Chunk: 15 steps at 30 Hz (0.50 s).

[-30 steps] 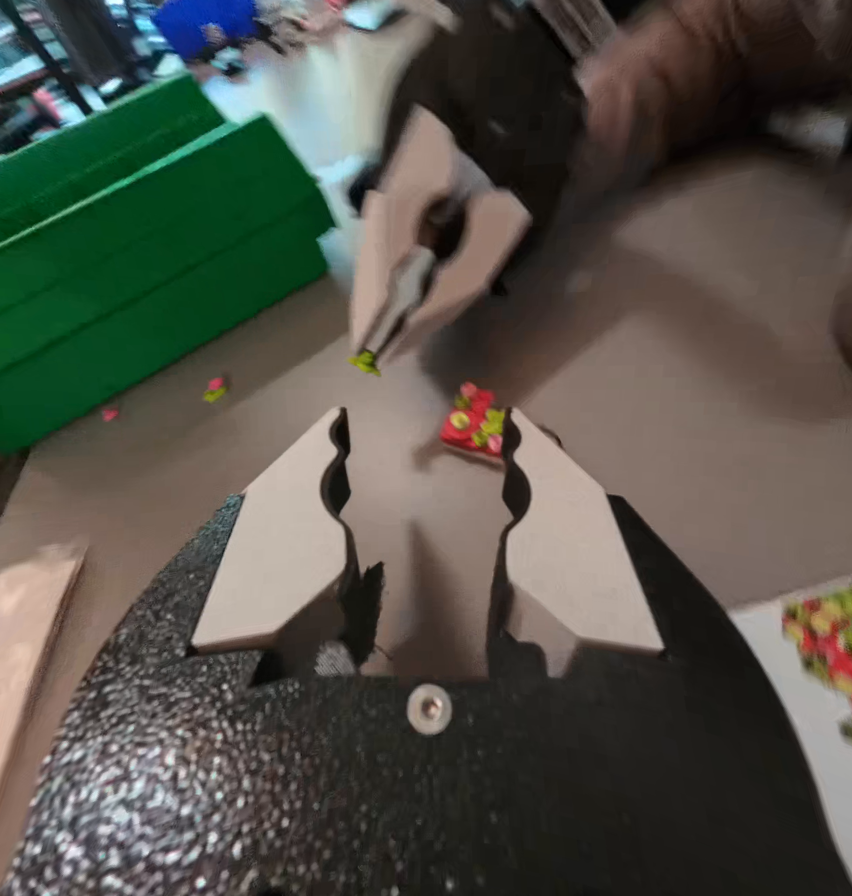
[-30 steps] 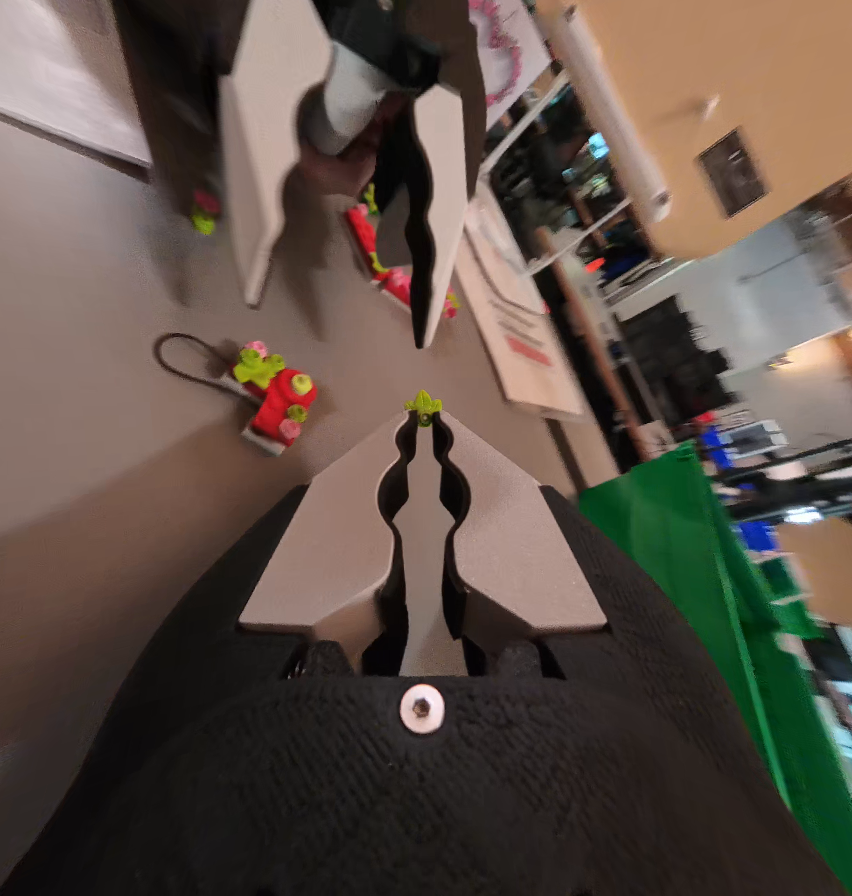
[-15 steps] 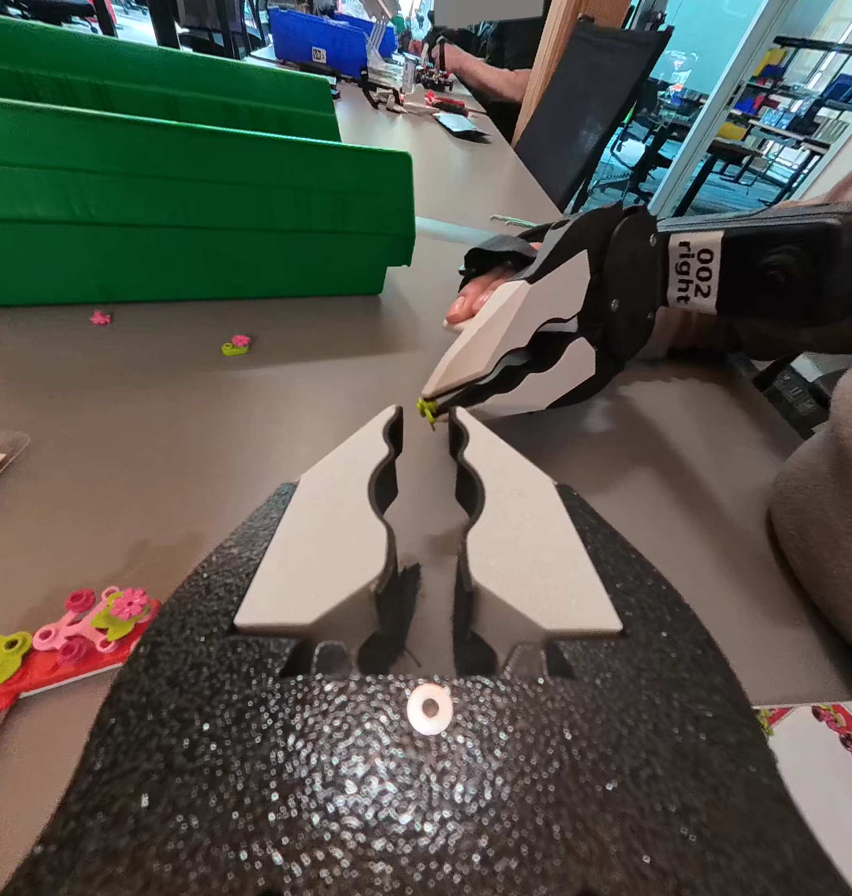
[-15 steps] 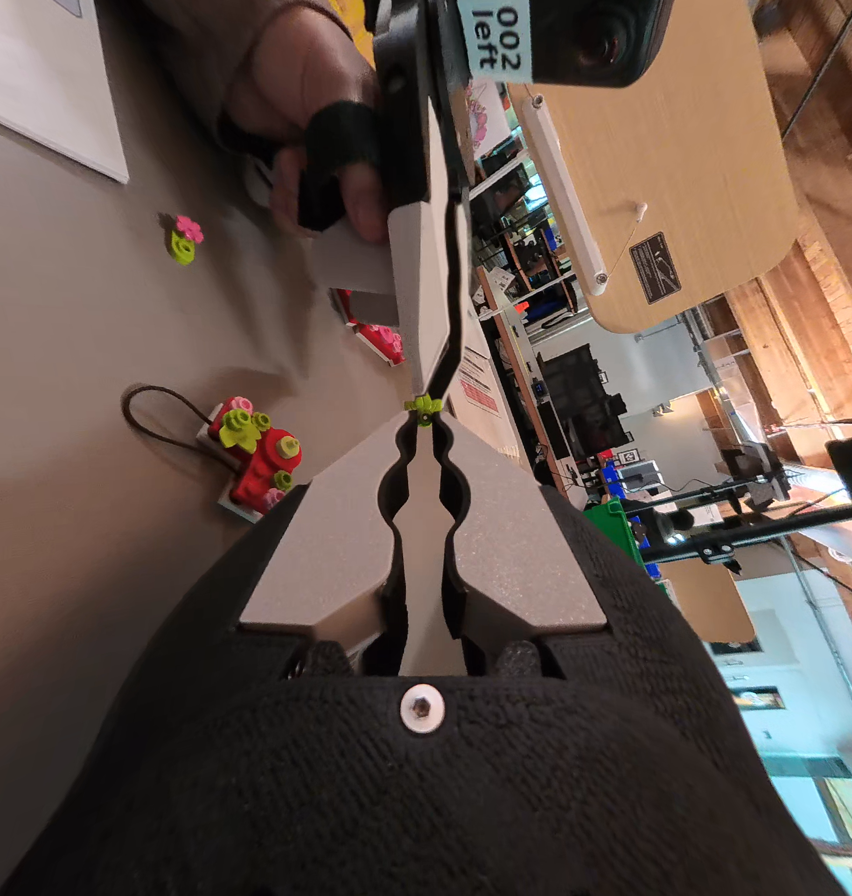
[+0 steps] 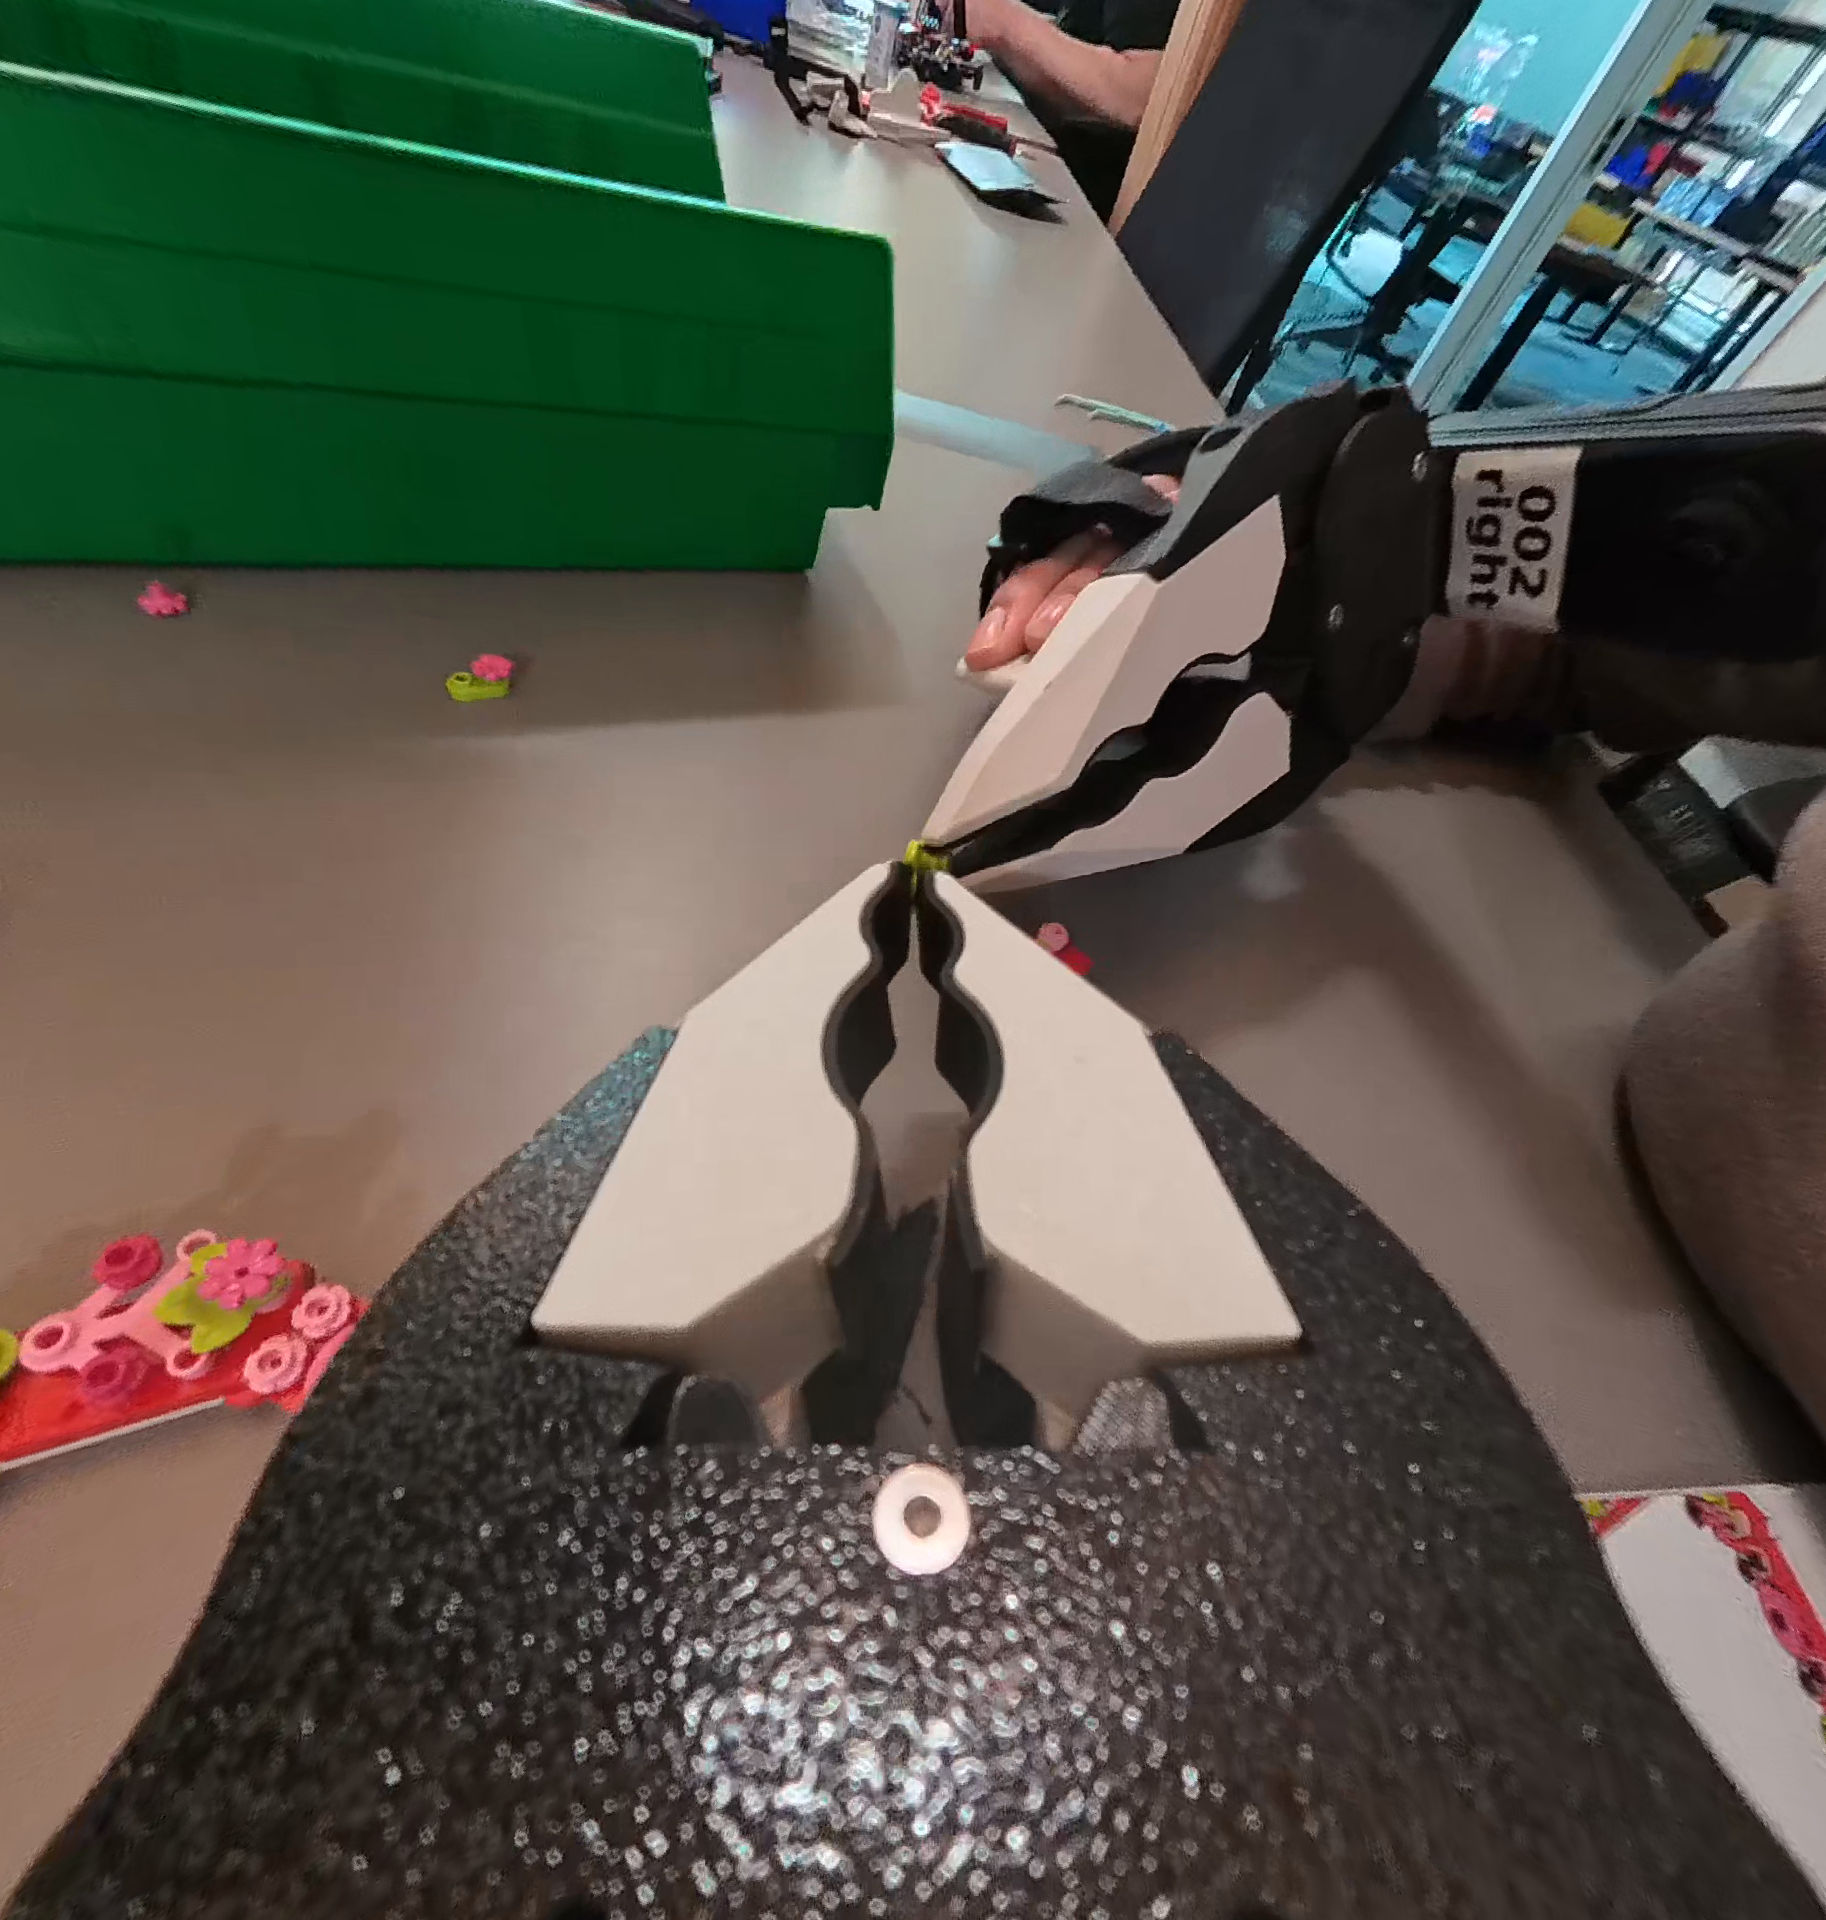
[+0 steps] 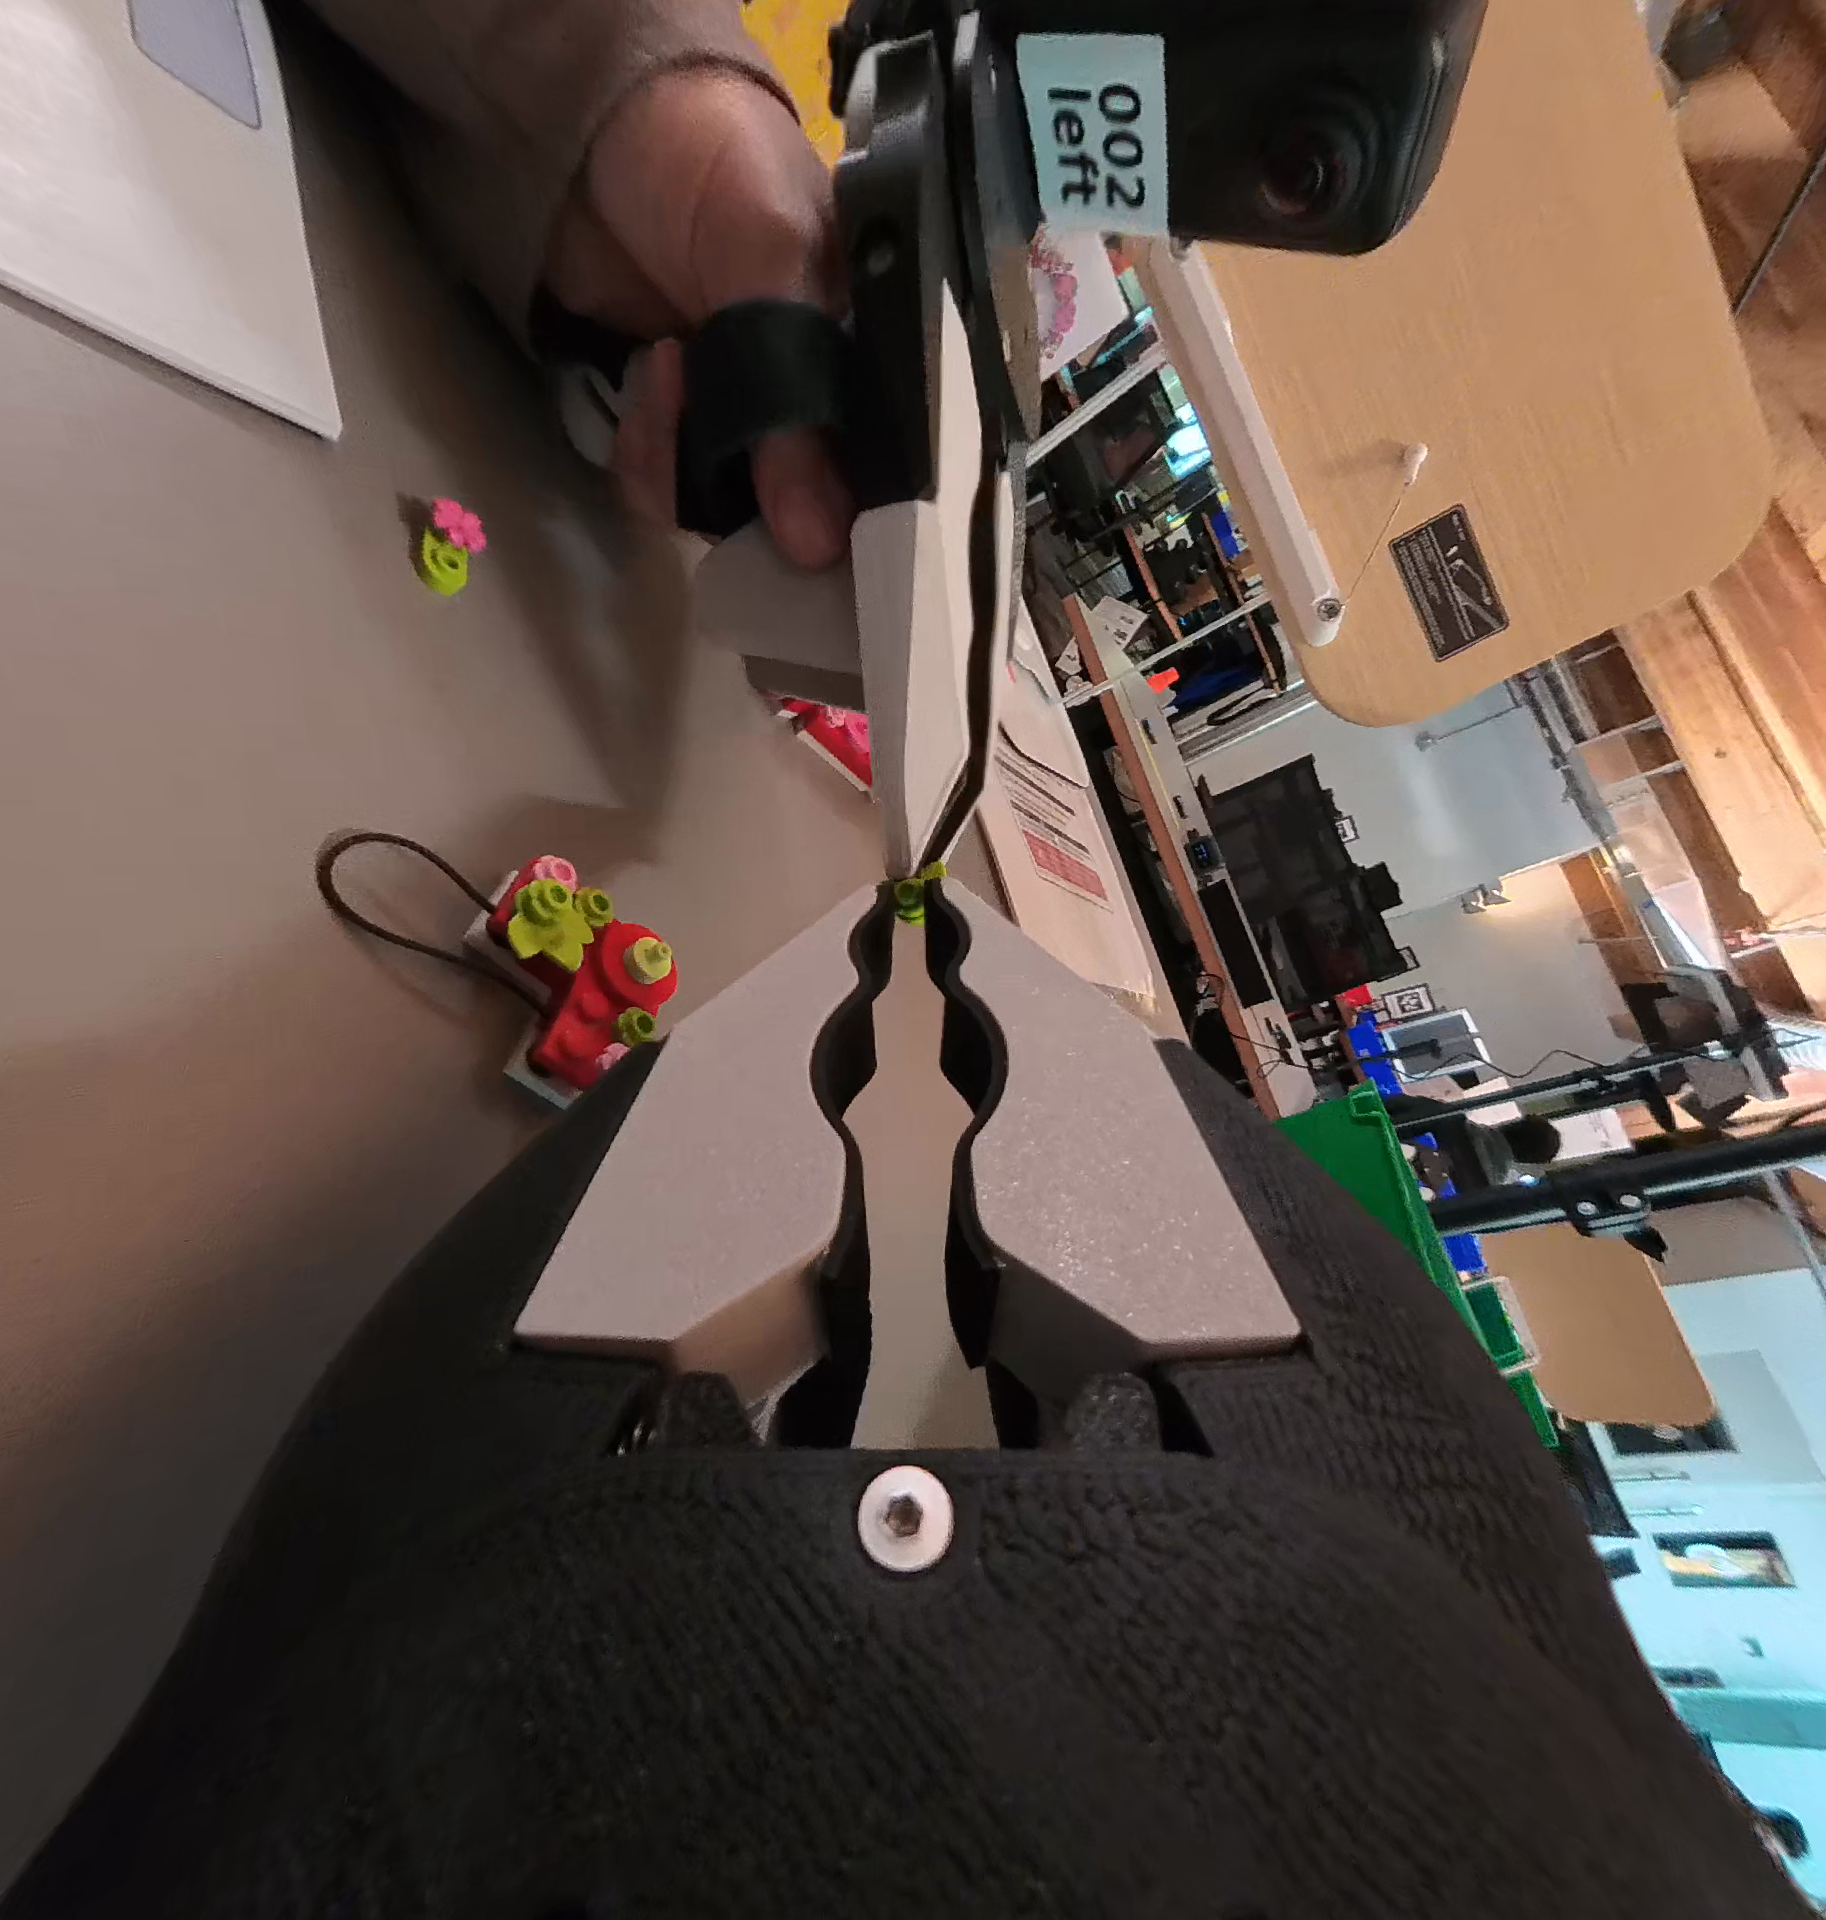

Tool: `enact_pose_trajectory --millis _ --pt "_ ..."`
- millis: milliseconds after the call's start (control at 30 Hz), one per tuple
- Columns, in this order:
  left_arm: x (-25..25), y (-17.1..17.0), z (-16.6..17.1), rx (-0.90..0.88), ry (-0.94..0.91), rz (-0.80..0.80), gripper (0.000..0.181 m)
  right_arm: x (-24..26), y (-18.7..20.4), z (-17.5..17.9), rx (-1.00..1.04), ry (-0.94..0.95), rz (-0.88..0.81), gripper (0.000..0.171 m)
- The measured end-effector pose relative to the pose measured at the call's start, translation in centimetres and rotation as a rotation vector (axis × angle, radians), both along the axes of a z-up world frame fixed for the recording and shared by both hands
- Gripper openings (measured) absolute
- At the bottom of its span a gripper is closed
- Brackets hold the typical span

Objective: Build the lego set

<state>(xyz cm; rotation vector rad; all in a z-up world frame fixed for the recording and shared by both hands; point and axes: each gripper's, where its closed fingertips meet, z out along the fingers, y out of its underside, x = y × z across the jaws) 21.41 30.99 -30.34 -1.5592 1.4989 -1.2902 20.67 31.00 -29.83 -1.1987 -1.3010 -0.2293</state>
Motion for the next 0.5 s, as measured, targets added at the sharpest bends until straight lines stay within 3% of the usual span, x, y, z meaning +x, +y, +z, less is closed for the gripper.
enact_pose_trajectory --millis 167,267,367,500 --pt "0.0 0.1 -0.6 0.042 0.038 0.021 0.0 0.0 -0.1 -0.6 -0.013 -0.031 0.008 0.004" --pt "-0.5 2.3 -1.8 0.161 0.111 0.106 0.0 -0.5 -0.8 0.2 -0.005 0.015 0.055 0.004" --pt "-0.5 2.5 -1.1 0.051 0.066 0.125 0.0 0.6 0.2 -0.2 -0.03 0.014 0.001 0.004" --pt "-0.4 3.2 -0.6 0.103 0.028 0.172 0.0 3.1 2.4 -2.9 -0.395 0.091 -0.127 0.004"
